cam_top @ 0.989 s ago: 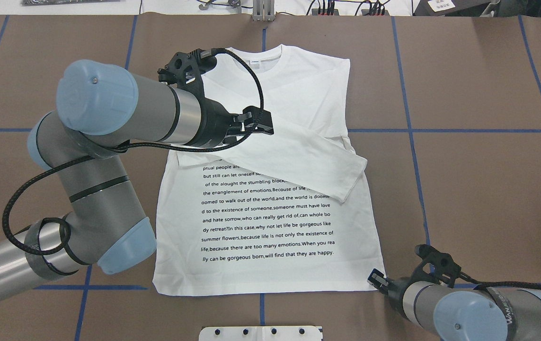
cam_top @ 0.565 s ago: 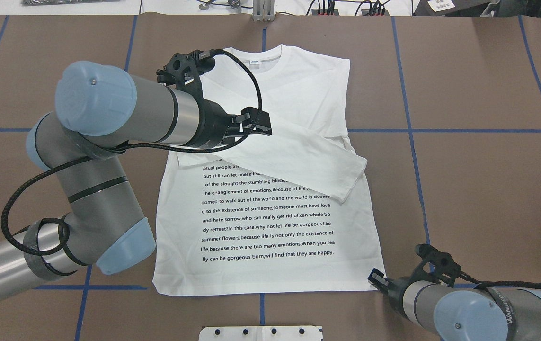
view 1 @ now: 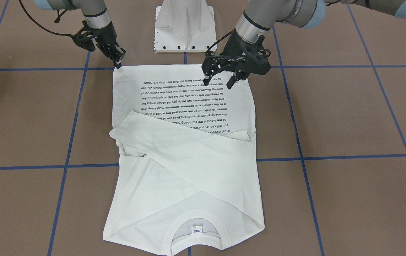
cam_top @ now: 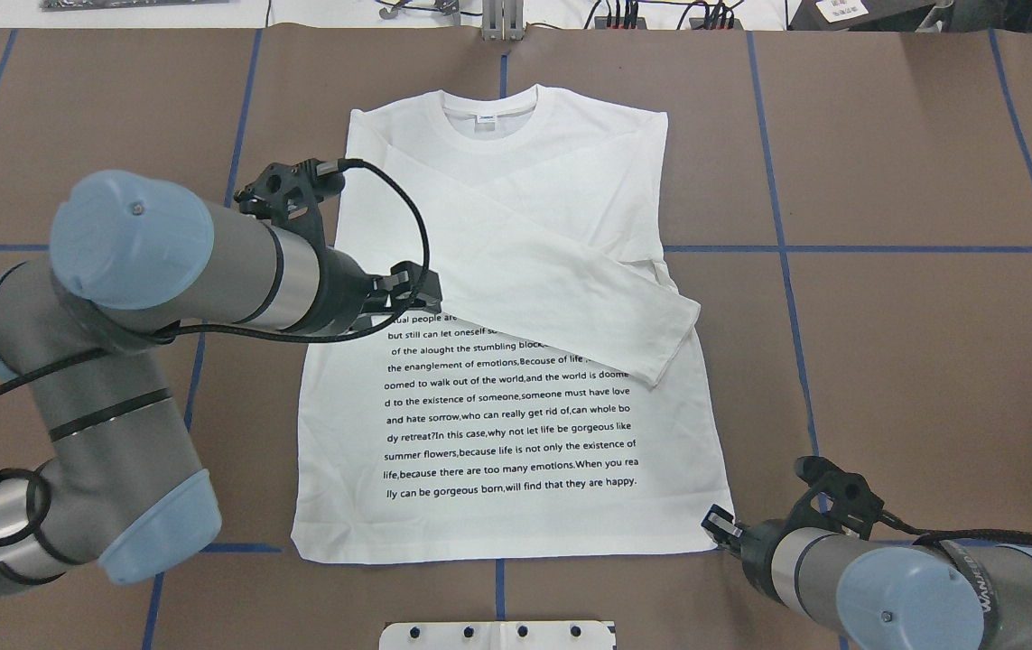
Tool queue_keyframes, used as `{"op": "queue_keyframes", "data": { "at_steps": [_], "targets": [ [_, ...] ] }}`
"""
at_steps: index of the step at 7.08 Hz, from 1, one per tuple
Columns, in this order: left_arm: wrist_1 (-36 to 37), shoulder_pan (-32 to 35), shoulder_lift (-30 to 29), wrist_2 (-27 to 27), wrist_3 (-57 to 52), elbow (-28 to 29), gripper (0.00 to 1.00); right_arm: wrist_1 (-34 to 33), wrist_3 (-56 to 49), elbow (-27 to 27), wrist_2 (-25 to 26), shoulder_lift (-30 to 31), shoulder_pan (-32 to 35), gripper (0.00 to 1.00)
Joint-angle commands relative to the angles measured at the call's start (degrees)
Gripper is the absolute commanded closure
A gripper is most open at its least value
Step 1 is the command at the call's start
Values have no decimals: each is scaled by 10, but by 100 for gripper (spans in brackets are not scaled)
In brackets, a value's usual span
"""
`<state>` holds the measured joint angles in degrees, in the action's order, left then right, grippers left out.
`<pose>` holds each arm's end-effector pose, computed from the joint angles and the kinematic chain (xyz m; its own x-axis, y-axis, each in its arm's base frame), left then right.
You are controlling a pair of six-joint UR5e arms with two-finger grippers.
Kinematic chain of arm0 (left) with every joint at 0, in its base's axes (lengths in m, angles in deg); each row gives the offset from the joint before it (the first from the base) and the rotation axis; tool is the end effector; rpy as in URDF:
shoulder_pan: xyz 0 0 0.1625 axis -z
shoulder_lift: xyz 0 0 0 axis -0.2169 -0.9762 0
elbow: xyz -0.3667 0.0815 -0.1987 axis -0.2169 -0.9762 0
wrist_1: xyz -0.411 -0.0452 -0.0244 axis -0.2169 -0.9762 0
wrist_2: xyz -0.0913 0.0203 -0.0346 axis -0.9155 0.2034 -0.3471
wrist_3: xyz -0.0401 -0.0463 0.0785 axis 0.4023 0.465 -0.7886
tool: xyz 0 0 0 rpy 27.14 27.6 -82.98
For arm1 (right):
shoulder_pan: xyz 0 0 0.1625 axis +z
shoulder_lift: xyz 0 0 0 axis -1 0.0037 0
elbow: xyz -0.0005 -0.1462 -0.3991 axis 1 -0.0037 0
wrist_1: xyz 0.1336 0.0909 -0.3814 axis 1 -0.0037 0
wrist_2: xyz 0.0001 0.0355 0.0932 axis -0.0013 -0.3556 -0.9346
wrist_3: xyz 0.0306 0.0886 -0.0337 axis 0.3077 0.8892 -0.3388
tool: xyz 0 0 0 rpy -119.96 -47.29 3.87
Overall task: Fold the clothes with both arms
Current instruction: 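Lower the left gripper to its hem corner and grasp both hem corners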
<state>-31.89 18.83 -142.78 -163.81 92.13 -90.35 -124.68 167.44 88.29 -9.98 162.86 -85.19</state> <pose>0.4255 -0.3821 0.2000 0.3860 -0.1452 -0.9110 0.2484 0.9674 -0.0489 -0.4478 -0.1831 0.3846 0.4417 0.5725 0.6907 -0.5001 0.7963 -0.3403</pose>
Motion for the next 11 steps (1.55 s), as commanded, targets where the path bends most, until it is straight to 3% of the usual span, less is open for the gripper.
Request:
{"op": "queue_keyframes", "data": {
  "at_steps": [1, 3, 6, 8, 11],
  "targets": [
    [30, -72, 137, 49, 44, -78, 17, 0, 0, 3, -1, -1, -2, 100],
    [34, -154, 164, 80, 100, -73, 19, 0, -1, 3, 0, -4, -3, 100],
    [32, -170, 158, 85, 98, -26, 29, 0, -2, 3, 0, -5, -5, 100],
    [33, -174, 159, 84, 100, -22, 56, 0, -2, 4, 0, -6, -3, 100],
    [32, -177, 157, 80, 99, -17, 59, 0, -2, 5, 1, -9, 4, 100]
  ]
}}
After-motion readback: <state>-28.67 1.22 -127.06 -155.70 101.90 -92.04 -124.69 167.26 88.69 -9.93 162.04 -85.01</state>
